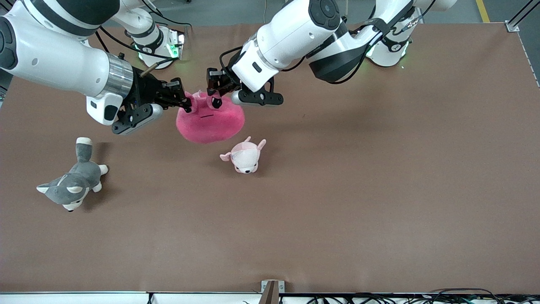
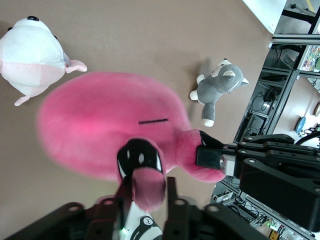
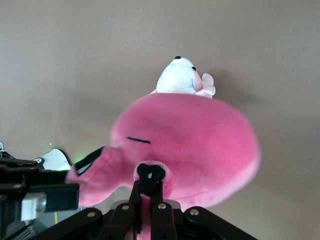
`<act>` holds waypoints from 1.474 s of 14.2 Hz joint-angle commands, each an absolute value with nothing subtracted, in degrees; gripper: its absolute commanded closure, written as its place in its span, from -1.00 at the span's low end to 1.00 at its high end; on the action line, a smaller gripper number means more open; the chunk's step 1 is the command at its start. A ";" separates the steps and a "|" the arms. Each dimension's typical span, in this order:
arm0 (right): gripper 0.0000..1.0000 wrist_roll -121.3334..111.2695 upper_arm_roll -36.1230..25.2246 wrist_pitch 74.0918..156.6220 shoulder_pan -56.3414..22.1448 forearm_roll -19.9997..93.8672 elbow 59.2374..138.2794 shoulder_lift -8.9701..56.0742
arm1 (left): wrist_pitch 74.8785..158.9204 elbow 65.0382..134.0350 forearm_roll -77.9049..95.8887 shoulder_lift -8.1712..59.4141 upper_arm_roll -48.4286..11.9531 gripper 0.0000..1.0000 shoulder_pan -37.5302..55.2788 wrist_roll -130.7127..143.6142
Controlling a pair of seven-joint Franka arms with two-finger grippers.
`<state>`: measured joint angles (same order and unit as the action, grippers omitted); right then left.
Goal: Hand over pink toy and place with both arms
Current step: 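Grasp the pink toy with the right gripper while the left gripper holds, then pull the pink toy away with the right gripper while the left gripper releases, then lower the pink toy beside the grey cat while the left gripper withdraws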
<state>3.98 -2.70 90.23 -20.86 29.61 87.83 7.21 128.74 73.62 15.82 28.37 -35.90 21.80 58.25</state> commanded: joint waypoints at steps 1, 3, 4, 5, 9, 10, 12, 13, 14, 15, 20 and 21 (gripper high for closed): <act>0.95 2.73 -3.34 89.82 -20.74 29.00 87.36 7.03 | 129.37 73.57 14.07 27.51 -35.77 -1.00 21.71 58.71; 0.95 0.36 -3.52 89.65 -19.35 29.00 87.28 7.03 | 129.37 73.56 13.98 27.25 -35.77 -1.00 21.10 58.54; 0.95 -0.87 -3.52 89.21 -17.94 29.00 87.28 7.03 | 129.20 73.56 13.97 26.72 -35.77 -1.00 20.48 58.45; 0.95 -3.32 -3.52 88.77 -15.93 29.00 87.36 7.21 | 128.94 73.65 13.97 26.11 -35.77 -1.00 19.26 58.45; 0.96 -7.38 -3.52 86.04 -8.37 29.18 87.36 10.27 | 123.60 74.00 7.14 21.46 -35.77 -1.00 14.25 58.27; 0.97 -7.21 -3.52 86.04 -7.04 29.53 87.10 11.59 | 121.14 75.05 5.12 19.36 -35.77 -0.99 11.80 58.27; 0.98 -7.47 -3.52 86.48 -4.93 29.18 87.01 13.18 | 116.04 75.41 4.05 17.06 -35.77 -0.99 7.93 57.57; 0.98 -7.56 -3.52 86.48 -3.62 29.27 86.92 14.58 | 113.93 75.41 1.61 16.18 -35.77 -0.99 5.65 56.09; 0.99 -7.82 -3.52 86.48 -2.65 29.53 86.92 15.89 | 112.08 75.50 -1.99 15.21 -35.86 -0.99 4.23 55.03; 0.99 -8.00 -3.52 86.66 -1.94 29.71 86.66 17.91 | 110.15 75.50 -4.63 14.77 -35.77 -0.99 3.35 54.58; 0.99 -10.35 -3.52 86.57 -0.44 29.53 83.85 24.16 | 99.51 75.41 -8.79 11.17 -36.03 -0.99 -5.52 40.82; 0.99 -12.11 -3.52 86.75 0.52 29.62 83.85 25.39 | 97.67 75.41 -8.79 10.47 -36.04 -0.99 -7.45 37.48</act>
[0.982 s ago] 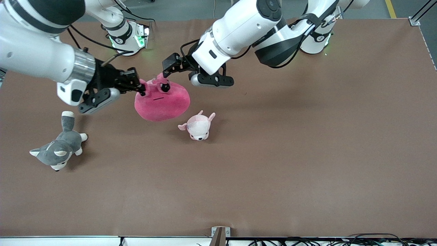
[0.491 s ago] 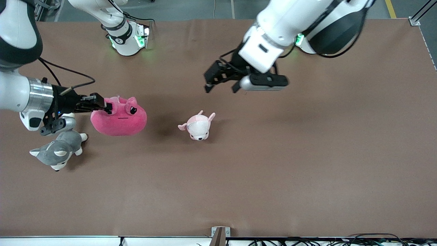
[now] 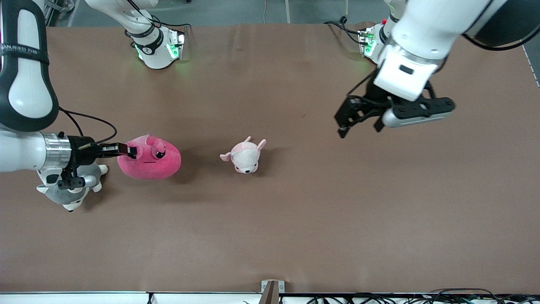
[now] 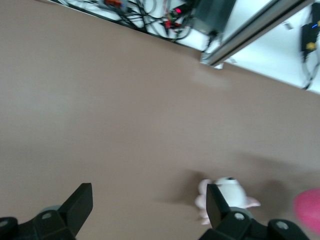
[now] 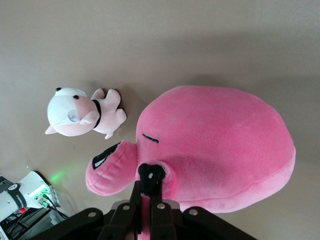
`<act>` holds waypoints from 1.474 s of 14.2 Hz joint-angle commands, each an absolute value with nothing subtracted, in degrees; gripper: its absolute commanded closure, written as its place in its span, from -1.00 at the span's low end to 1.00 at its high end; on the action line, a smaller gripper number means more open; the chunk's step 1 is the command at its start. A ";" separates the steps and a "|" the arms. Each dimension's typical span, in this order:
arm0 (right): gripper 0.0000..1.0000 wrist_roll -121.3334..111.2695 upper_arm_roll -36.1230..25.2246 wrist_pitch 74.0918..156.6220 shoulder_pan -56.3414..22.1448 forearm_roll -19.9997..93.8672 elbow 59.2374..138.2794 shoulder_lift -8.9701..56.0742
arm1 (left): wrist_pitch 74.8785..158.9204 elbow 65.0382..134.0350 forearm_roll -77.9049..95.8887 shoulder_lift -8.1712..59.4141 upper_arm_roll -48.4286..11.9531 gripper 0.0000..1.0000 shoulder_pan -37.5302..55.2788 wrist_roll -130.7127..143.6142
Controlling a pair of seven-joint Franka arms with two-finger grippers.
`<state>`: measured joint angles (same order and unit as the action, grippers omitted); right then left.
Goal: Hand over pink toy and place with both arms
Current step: 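Lower the pink toy beside the grey cat while the left gripper withdraws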
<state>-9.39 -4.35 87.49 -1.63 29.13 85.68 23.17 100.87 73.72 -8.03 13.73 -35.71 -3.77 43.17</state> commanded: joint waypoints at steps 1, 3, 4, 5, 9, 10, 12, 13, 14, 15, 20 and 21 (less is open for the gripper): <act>0.99 -12.65 -3.52 86.84 1.22 29.88 83.85 26.44 | 95.47 75.41 -8.79 10.20 -36.04 -0.99 -8.95 34.92; 0.99 -12.74 -3.43 86.92 1.58 30.32 83.85 28.03 | 90.73 75.50 -8.79 9.93 -36.04 -0.99 -11.59 30.17; 0.99 -12.66 -3.43 87.27 1.58 30.58 83.85 28.65 | 89.22 76.19 -8.88 9.58 -36.04 -0.99 -12.91 27.88; 0.99 -12.66 -3.43 87.97 1.58 30.76 83.85 29.26 | 89.04 77.85 -8.79 8.45 -36.04 -0.98 -14.22 25.25; 0.99 -12.66 -3.43 90.00 1.67 33.74 83.85 30.76 | 89.03 81.56 -5.90 4.84 -36.12 -0.96 -20.99 16.80; 0.99 -12.74 -3.43 90.09 1.67 33.84 83.85 31.28 | 89.03 82.00 -5.54 4.57 -36.12 -0.96 -22.22 15.31; 0.99 -12.83 -3.43 90.35 1.58 33.93 83.85 31.38 | 89.03 83.75 -5.36 3.78 -36.12 -0.97 -24.34 12.49; 0.99 -12.75 -3.43 90.35 1.58 33.93 83.85 31.81 | 89.03 84.02 -5.01 3.78 -36.12 -0.97 -24.87 11.96; 0.99 -12.83 -3.43 90.44 1.67 33.84 83.85 32.34 | 89.03 84.11 -3.79 3.78 -35.95 -0.99 -25.40 11.52; 0.99 -13.27 -3.43 90.87 1.67 33.75 83.67 32.87 | 89.03 84.55 -2.82 3.52 -36.03 -0.99 -26.71 10.82; 0.99 -15.02 -3.43 92.81 1.76 33.66 83.67 33.75 | 92.27 89.10 0.17 -0.34 -35.95 -0.99 -29.61 9.76; 0.99 -15.99 -3.43 93.51 1.84 33.66 83.67 33.92 | 93.33 90.60 0.61 -1.66 -35.86 -0.99 -29.71 9.15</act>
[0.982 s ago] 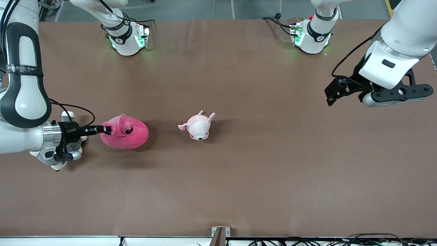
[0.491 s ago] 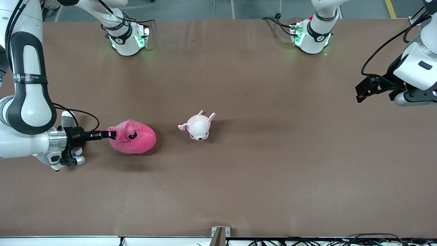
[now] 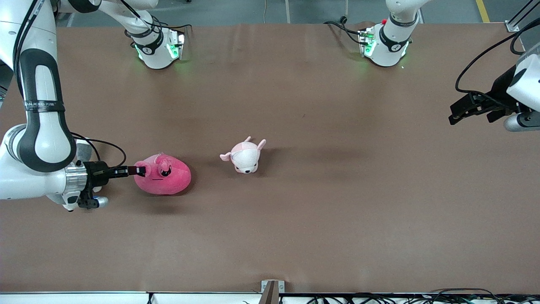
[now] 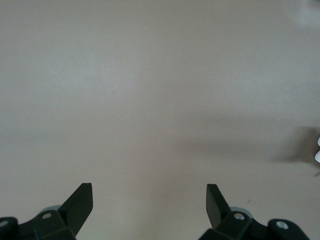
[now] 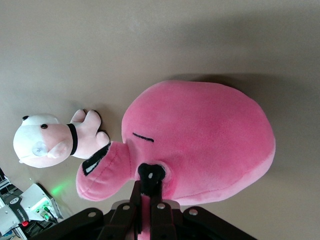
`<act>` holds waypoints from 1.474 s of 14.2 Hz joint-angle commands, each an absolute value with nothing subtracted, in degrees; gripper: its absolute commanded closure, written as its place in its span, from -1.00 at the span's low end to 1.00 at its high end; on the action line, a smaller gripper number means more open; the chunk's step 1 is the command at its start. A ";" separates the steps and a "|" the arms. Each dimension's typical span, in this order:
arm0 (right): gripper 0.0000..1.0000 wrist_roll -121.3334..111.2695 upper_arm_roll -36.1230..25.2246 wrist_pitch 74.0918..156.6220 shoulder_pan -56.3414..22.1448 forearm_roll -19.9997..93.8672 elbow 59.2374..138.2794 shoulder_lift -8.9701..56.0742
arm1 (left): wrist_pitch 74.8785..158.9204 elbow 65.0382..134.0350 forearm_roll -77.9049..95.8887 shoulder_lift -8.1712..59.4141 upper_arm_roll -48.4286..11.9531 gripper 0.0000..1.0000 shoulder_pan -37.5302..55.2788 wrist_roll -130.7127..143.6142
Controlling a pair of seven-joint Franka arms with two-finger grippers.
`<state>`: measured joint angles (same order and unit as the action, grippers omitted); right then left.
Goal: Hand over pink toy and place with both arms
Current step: 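Lower the pink toy beside the grey cat while the left gripper withdraws, then open the right gripper and draw it back from the pink toy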
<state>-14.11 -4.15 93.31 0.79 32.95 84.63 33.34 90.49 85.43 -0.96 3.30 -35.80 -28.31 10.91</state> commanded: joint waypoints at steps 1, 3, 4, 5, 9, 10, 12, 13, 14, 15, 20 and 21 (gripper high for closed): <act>0.99 -16.52 -3.43 94.21 1.93 33.58 83.67 34.27 | 93.51 90.53 1.49 -1.76 -35.77 -0.99 -29.71 8.44; 0.79 -16.44 -3.52 95.27 1.85 33.22 83.67 34.54 | 93.78 90.26 1.50 -1.41 -35.68 -1.00 -29.71 8.35; 0.00 -15.22 -3.52 95.71 1.76 33.22 83.67 34.54 | 93.78 89.48 1.23 -1.15 -35.68 -1.00 -29.71 8.26; -0.99 -13.12 -3.60 96.84 1.84 33.05 83.67 34.45 | 93.78 89.12 1.32 -1.06 -35.77 -1.00 -29.62 8.26; -1.00 -11.87 -3.87 93.80 3.08 29.73 80.87 31.57 | 94.22 87.98 1.23 -0.79 -36.30 -1.00 -29.36 8.35; -1.00 -10.30 -3.87 90.91 2.73 25.62 78.34 29.38 | 94.13 87.98 1.14 -0.79 -36.30 -1.00 -29.36 8.35; -1.00 -0.14 -3.25 85.98 2.72 19.62 72.88 27.95 | 94.13 87.98 1.23 -0.79 -36.21 -1.00 -29.53 8.35; -1.00 3.83 -3.34 82.30 2.38 18.82 70.43 26.73 | 94.13 87.89 1.14 -0.79 -36.21 -1.00 -29.44 8.35; -1.00 5.17 -3.43 80.70 1.94 17.94 68.57 25.50 | 94.13 87.89 1.14 -0.79 -36.21 -1.00 -29.44 8.44; -1.00 5.19 -3.34 80.51 1.67 14.80 67.34 24.88 | 94.13 87.89 1.14 -0.79 -36.21 -1.00 -29.44 8.35; -1.00 2.03 -3.69 80.77 1.49 6.07 61.79 23.13 | 94.13 87.89 1.14 -0.70 -35.77 -1.00 -28.83 8.35; -1.00 1.85 -3.78 80.86 1.67 4.76 61.79 22.59 | 94.13 87.89 1.06 -0.70 -35.16 -1.00 -27.78 8.35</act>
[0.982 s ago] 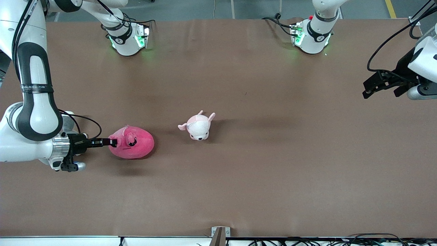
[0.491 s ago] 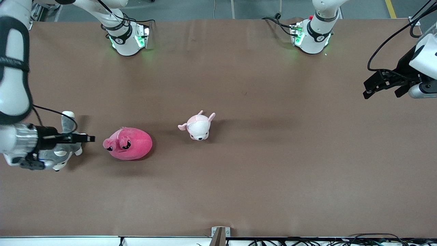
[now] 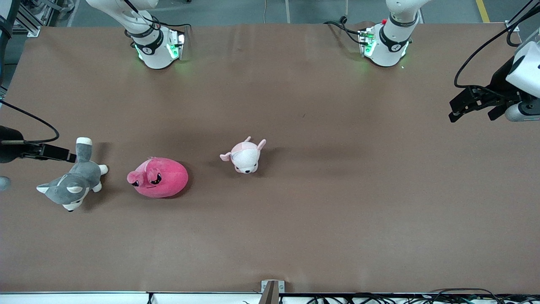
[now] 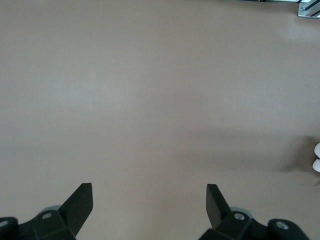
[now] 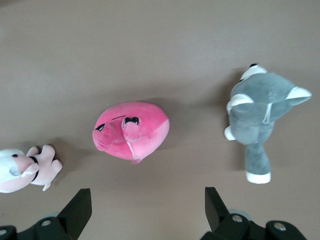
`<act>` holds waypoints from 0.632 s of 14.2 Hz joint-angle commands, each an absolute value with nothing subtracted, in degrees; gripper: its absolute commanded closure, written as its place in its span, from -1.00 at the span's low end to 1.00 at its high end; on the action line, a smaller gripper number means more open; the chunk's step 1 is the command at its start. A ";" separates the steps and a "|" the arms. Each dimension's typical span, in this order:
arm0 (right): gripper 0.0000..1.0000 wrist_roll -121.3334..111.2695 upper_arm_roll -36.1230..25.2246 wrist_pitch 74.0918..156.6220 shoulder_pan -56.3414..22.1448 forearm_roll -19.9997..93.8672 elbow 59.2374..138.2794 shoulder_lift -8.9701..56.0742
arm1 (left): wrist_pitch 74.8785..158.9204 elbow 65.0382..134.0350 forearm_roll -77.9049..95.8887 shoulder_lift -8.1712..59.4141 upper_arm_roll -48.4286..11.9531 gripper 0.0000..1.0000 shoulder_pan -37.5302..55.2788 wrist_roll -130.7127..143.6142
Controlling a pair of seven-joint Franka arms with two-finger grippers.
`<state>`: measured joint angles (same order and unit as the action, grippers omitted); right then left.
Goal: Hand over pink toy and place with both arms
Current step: 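Open the right gripper and draw it back from the pink toy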
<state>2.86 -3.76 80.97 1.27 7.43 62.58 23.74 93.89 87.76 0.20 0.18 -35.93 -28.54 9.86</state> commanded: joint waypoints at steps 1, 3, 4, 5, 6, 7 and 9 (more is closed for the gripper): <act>-1.00 1.93 -3.78 80.77 1.41 3.09 61.96 21.11 | 94.13 87.89 0.97 -0.79 -32.46 -1.00 -25.16 8.35; -1.00 2.63 -3.08 81.21 0.45 -1.56 62.40 18.47 | 94.04 87.89 0.97 -0.79 -23.34 -1.00 -16.39 8.44; -1.00 2.64 -3.16 81.30 -0.34 -1.67 63.10 17.59 | 94.04 87.89 0.97 -0.79 -18.51 -1.00 -11.39 8.52; -1.00 2.64 -3.16 82.34 -0.44 -1.67 64.58 16.62 | 93.96 87.89 0.97 -0.79 -14.28 -1.00 -6.90 8.53; -1.00 2.64 -3.25 84.44 -0.44 -1.58 67.21 15.13 | 93.87 87.89 0.88 -0.79 -9.45 -1.00 -1.81 8.61; -1.00 2.72 -3.25 85.94 -0.27 -1.41 68.98 14.16 | 93.87 87.89 0.88 -0.79 -5.58 -1.00 2.07 8.61; -1.00 2.64 -3.16 90.16 0.00 -1.32 72.49 12.23 | 93.78 87.89 0.88 -0.79 -1.86 -1.00 5.88 8.61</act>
<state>2.67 -3.54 86.04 -0.26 -0.05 65.44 16.36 93.89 87.70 0.21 0.15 -5.30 2.67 9.85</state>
